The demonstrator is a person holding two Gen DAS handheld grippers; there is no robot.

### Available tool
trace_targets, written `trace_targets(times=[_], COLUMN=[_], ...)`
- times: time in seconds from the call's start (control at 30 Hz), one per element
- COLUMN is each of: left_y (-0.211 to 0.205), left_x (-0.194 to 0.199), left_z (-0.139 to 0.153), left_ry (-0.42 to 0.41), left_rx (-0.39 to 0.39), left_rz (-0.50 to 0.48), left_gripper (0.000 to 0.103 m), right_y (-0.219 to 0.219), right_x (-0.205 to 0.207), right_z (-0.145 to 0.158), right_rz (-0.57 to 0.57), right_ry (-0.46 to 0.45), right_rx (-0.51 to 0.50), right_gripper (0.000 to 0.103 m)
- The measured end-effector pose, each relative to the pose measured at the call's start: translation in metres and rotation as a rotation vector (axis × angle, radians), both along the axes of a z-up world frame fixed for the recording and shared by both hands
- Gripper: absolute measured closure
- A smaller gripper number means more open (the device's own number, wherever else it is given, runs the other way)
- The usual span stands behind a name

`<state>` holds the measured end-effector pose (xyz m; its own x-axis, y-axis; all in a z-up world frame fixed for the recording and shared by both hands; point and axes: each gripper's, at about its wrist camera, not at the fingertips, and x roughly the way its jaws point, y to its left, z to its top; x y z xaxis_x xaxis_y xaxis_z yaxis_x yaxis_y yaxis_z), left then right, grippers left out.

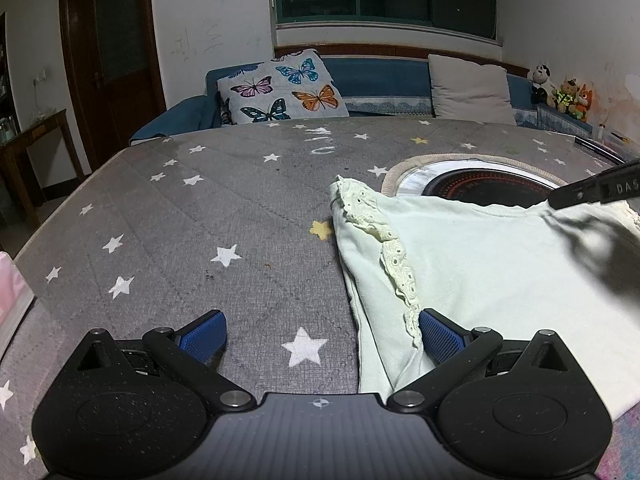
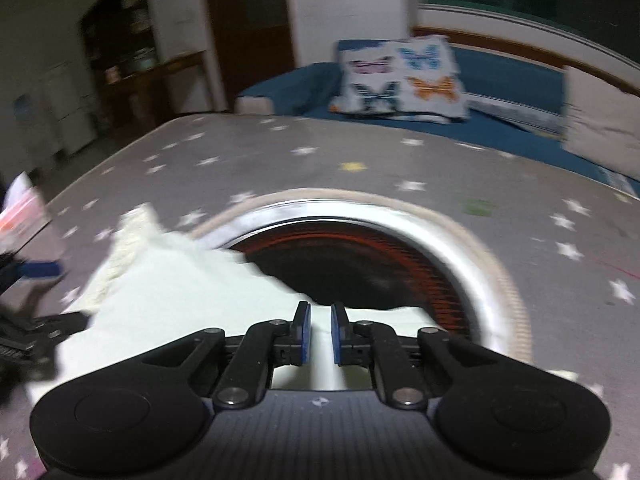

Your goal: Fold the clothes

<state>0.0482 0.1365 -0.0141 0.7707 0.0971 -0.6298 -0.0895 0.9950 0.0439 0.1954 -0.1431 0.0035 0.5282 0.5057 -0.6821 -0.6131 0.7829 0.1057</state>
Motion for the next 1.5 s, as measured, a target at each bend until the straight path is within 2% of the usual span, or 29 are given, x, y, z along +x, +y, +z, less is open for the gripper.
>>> trace_targets(times=[0.37,0.53,0.73,1.03,1.13,1.3,1.5], left_y=[0.002,0.004,0.004,0.005,0.005,0.006,0.007], left_x=[0.0,0.0,-0.002,-0.002,-0.002,-0.003,-0.003], left_z=[-0.001,-0.002,-0.002,-0.002,-0.002,-0.002,-0.003], left_ry=[-0.004,-0.005,-0.008,-0.009,-0.01,-0.01,-0.01], left_rx=[-0.013,-0.026,-0.034,-0.041,-0.041,-0.046,-0.046], left_rz=[0.0,0.001,0.001,0.002,0.002,0.002,0.002], left_gripper=[0.0,0.0,0.0,0.0,0.0,0.0,0.0], right_y=[0.041,0.075,0.105,0.129,0.143,0.145,0.11], right_x=[0.0,-0.004,0.004,-0.007,-0.002,0.008,-0.007], right_z=[0.0,-0.001,-0.016,-0.006,-0.016,-0.012,0.012], right_rz=[0.064,0.144,0.132,0.192,0.184,0.133,0.153], right_ry=[-0.012,0.01,0.006,-0.01,0.003,0.01,0.001], right_rx=[-0.005,0.026,-0.013,0.009,-0.012,-0.008,-0.007], right_gripper=[0.093,0.093,0.094,0.093,0.093,0.093,0.092])
